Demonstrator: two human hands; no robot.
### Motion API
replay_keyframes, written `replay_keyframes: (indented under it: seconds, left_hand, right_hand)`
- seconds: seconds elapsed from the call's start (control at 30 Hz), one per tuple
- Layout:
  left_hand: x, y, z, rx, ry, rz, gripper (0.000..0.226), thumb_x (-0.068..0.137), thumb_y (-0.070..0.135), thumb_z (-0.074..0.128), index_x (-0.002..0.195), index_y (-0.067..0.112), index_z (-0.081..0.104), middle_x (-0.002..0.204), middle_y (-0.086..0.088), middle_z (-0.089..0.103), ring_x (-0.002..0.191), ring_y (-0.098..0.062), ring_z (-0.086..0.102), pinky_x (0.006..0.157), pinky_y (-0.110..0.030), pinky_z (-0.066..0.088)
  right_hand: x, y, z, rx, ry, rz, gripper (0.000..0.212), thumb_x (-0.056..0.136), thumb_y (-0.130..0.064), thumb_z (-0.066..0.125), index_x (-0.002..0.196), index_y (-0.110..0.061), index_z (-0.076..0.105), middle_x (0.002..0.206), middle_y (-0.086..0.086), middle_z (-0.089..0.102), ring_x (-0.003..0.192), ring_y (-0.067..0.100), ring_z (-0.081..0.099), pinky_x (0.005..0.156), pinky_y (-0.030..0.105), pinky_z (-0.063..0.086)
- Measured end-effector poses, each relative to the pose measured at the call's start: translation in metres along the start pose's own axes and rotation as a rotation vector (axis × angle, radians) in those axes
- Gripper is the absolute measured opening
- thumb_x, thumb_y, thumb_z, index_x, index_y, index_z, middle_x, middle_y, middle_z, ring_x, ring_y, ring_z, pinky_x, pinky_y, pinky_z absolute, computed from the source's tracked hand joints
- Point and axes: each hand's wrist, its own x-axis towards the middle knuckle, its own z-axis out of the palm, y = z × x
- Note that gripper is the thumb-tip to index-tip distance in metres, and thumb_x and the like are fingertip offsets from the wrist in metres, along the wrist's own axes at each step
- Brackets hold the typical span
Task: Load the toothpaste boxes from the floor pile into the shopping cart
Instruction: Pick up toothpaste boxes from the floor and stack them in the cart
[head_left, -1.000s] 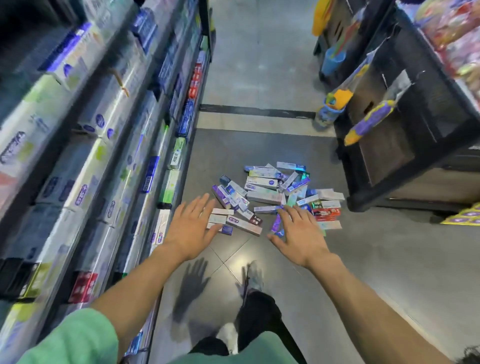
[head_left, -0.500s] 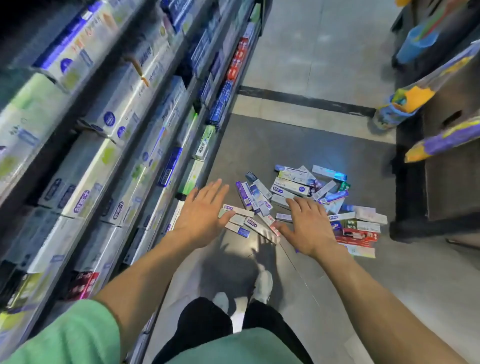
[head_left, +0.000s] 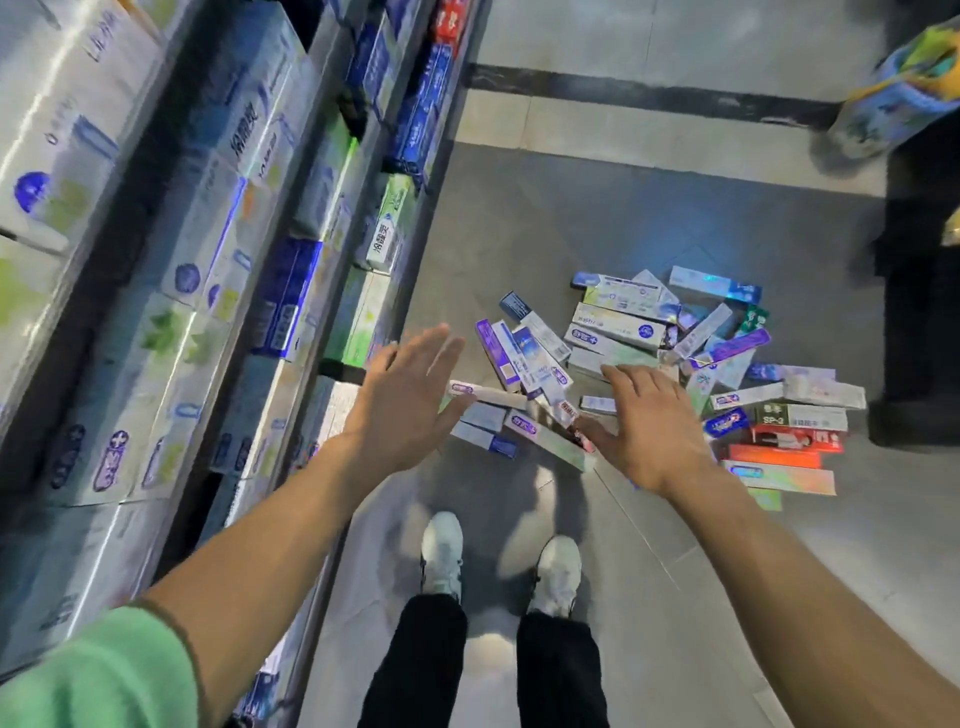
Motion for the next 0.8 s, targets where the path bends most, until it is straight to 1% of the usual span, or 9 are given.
replay_keyframes:
  seconds: [0.1,0.17,0.3,0.4,0.47,0.53,0.63,0.73,0.8]
  left_hand:
    - [0.015,-0.003,0.079,-0.064,0.019,0.044,0.068,0.098,0.053,0.034,0.148,0.009,0.049,0.154,-0.015,0.046,0.135,-0.034,0.051,0.11,-0.051,0.04]
    - [0.027,-0.004,0.138,-0.104,0.04,0.047,0.067,0.097,0.052,0.035,0.147,0.009,0.051,0.155,-0.014,0.046,0.135,-0.034,0.052,0.109,-0.052,0.04]
    - [0.057,-0.009,0.26,-0.061,0.047,0.052,0.067,0.096,0.052,0.035,0.145,0.01,0.052,0.152,-0.014,0.05,0.132,-0.032,0.055,0.109,-0.056,0.042]
    - [0.073,-0.016,0.346,0.08,0.0,0.075,0.067,0.096,0.053,0.031,0.145,0.013,0.053,0.151,-0.01,0.051,0.135,-0.025,0.053,0.11,-0.055,0.039]
    - [0.082,-0.024,0.398,0.156,-0.015,0.098,0.069,0.095,0.055,0.029,0.146,0.014,0.051,0.152,-0.009,0.049,0.138,-0.026,0.049,0.112,-0.052,0.035]
    - [0.092,-0.035,0.441,0.136,0.008,0.126,0.071,0.094,0.055,0.031,0.145,0.011,0.052,0.152,-0.011,0.049,0.138,-0.03,0.049,0.113,-0.05,0.026]
    - [0.102,-0.052,0.486,0.088,0.049,0.139,0.071,0.092,0.053,0.035,0.144,0.008,0.051,0.152,-0.016,0.049,0.138,-0.034,0.049,0.114,-0.05,0.017]
    - [0.106,-0.06,0.511,0.06,0.052,0.14,0.071,0.095,0.054,0.034,0.148,0.009,0.046,0.157,-0.014,0.042,0.144,-0.033,0.041,0.118,-0.053,0.019]
    - [0.106,-0.061,0.519,0.044,0.049,0.147,0.071,0.097,0.056,0.032,0.15,0.011,0.044,0.159,-0.012,0.039,0.147,-0.031,0.035,0.12,-0.053,0.021]
  right_hand:
    - [0.027,0.015,0.074,-0.021,-0.01,-0.008,0.077,0.09,-0.066,0.052,0.145,-0.012,0.047,0.143,0.012,0.054,0.13,0.036,0.048,0.109,0.044,0.035]
    - [0.047,0.027,0.126,-0.025,0.002,-0.013,0.074,0.089,-0.059,0.062,0.143,-0.01,0.05,0.143,0.013,0.054,0.128,0.038,0.05,0.107,0.045,0.037]
    - [0.094,0.055,0.239,-0.035,0.034,-0.047,0.073,0.086,-0.058,0.065,0.138,-0.008,0.054,0.134,0.016,0.059,0.12,0.04,0.055,0.101,0.048,0.043]
    - [0.127,0.072,0.317,-0.058,0.082,-0.09,0.071,0.086,-0.06,0.06,0.138,-0.013,0.053,0.125,0.013,0.061,0.113,0.038,0.056,0.095,0.047,0.045]
    - [0.145,0.08,0.36,-0.079,0.095,-0.102,0.071,0.087,-0.062,0.058,0.139,-0.015,0.052,0.123,0.011,0.061,0.111,0.038,0.056,0.094,0.047,0.046]
    - [0.16,0.087,0.396,-0.092,0.094,-0.093,0.071,0.086,-0.062,0.061,0.14,-0.016,0.051,0.125,0.011,0.059,0.113,0.038,0.055,0.094,0.046,0.044]
    - [0.178,0.091,0.441,-0.102,0.08,-0.085,0.073,0.085,-0.061,0.064,0.142,-0.019,0.047,0.129,0.012,0.057,0.116,0.038,0.053,0.096,0.046,0.045]
    - [0.189,0.092,0.465,-0.107,0.03,-0.066,0.076,0.087,-0.066,0.057,0.145,-0.02,0.041,0.136,0.011,0.053,0.124,0.035,0.05,0.102,0.046,0.044]
    - [0.191,0.092,0.473,-0.112,-0.022,-0.033,0.077,0.089,-0.069,0.05,0.146,-0.019,0.039,0.137,0.011,0.051,0.125,0.034,0.05,0.103,0.044,0.042]
